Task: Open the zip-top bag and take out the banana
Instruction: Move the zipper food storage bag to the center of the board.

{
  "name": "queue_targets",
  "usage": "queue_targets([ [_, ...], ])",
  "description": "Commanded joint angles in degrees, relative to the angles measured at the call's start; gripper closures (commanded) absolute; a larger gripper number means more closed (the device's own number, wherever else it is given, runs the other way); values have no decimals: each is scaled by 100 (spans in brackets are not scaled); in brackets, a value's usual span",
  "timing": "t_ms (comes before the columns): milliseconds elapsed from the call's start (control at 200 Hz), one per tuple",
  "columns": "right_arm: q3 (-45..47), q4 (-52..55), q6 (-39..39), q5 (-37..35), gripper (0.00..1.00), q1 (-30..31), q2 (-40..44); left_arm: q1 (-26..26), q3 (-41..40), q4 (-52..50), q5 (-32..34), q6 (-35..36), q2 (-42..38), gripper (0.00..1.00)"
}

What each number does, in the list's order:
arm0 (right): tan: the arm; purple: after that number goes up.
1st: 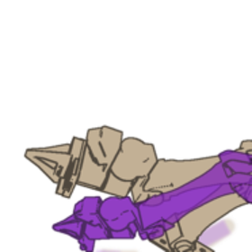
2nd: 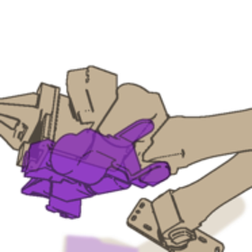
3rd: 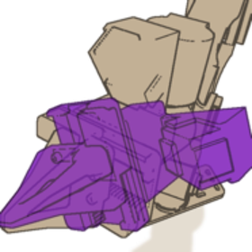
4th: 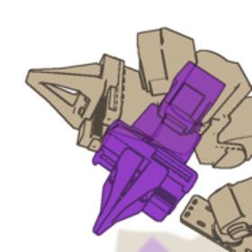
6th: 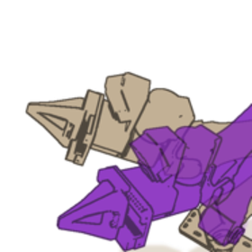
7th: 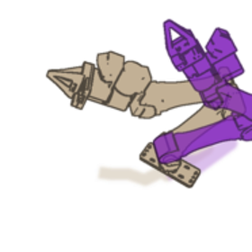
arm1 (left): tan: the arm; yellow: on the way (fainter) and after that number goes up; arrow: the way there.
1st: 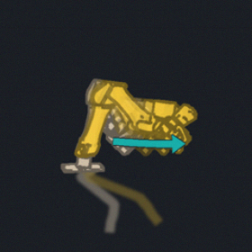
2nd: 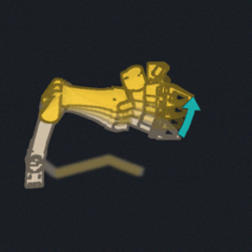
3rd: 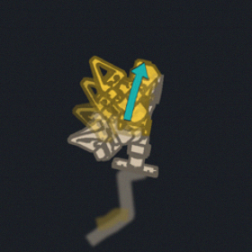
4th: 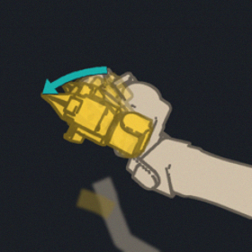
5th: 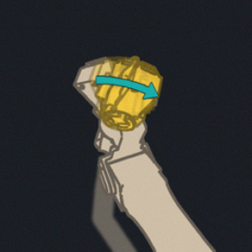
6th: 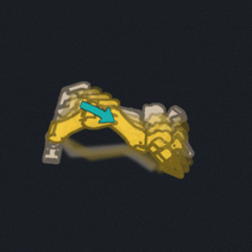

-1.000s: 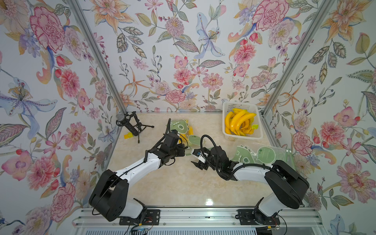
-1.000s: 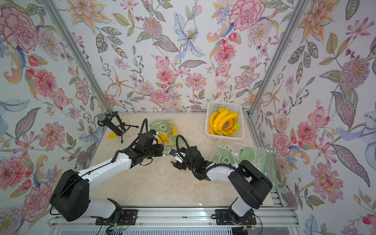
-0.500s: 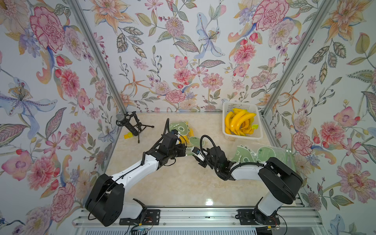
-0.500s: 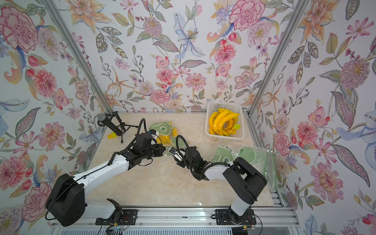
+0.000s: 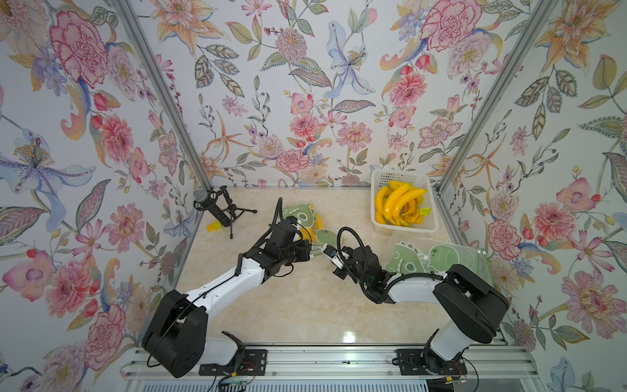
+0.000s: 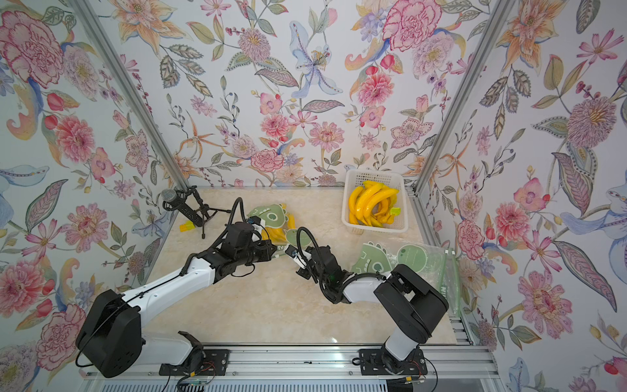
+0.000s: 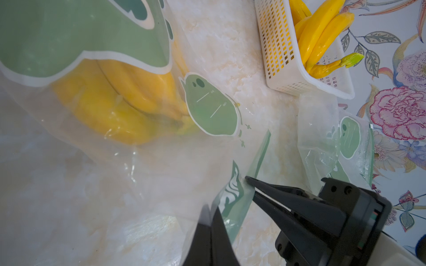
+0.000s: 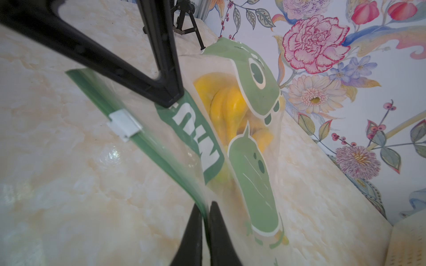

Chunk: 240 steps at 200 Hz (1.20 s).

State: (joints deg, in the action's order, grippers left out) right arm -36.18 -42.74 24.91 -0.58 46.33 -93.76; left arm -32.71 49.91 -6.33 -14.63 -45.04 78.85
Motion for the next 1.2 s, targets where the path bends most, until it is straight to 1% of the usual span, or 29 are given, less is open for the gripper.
queue_targets([
  [0,62,-103,-38,-3,99,40,109,-74,123,37,57,-21,-31,99],
  [80,99,-62,-49,-5,100,35,170,-69,124,-37,154,58,-69,95],
  [140,128,4,-52,3,100,29,253,-61,154,-130,280,213,-105,88],
  [200,166,110,-58,59,100,6,363,-60,222,-298,495,493,-185,79],
  [290,229,333,-172,317,100,-82,563,-60,252,-434,914,1159,-440,61],
  [355,260,507,-296,559,100,-183,707,-60,134,-317,1206,1663,-731,49],
  [410,291,622,-415,696,100,-265,798,-60,-82,-58,1215,2063,-1006,40],
  [480,329,687,-581,847,100,-387,875,-69,-412,392,980,2493,-1326,35],
  [555,344,751,-766,1025,100,-507,958,-142,-775,872,671,2794,-1588,34],
  [615,336,804,-895,1223,100,-599,1023,-291,-1031,1224,593,3035,-1706,34],
  [706,314,878,-1091,1497,100,-697,1124,-597,-1242,1594,505,3493,-1728,39],
  [796,296,913,-1244,1561,100,-776,1192,-833,-1360,1823,472,3945,-1596,45],
  [836,320,870,-1290,1599,100,-826,1218,-887,-1431,1936,564,4129,-1539,44],
  [926,349,845,-1352,1660,100,-884,1235,-937,-1542,2165,781,4276,-1440,45],
  [1046,358,854,-1384,1710,100,-882,1212,-1020,-1497,2211,827,4430,-1288,46],
  [1176,384,805,-1442,1728,100,-880,1217,-1070,-1420,2114,804,4521,-1077,51],
  [1196,384,798,-1457,1733,100,-1011,1214,-1086,-1423,2121,804,4529,-1059,51],
])
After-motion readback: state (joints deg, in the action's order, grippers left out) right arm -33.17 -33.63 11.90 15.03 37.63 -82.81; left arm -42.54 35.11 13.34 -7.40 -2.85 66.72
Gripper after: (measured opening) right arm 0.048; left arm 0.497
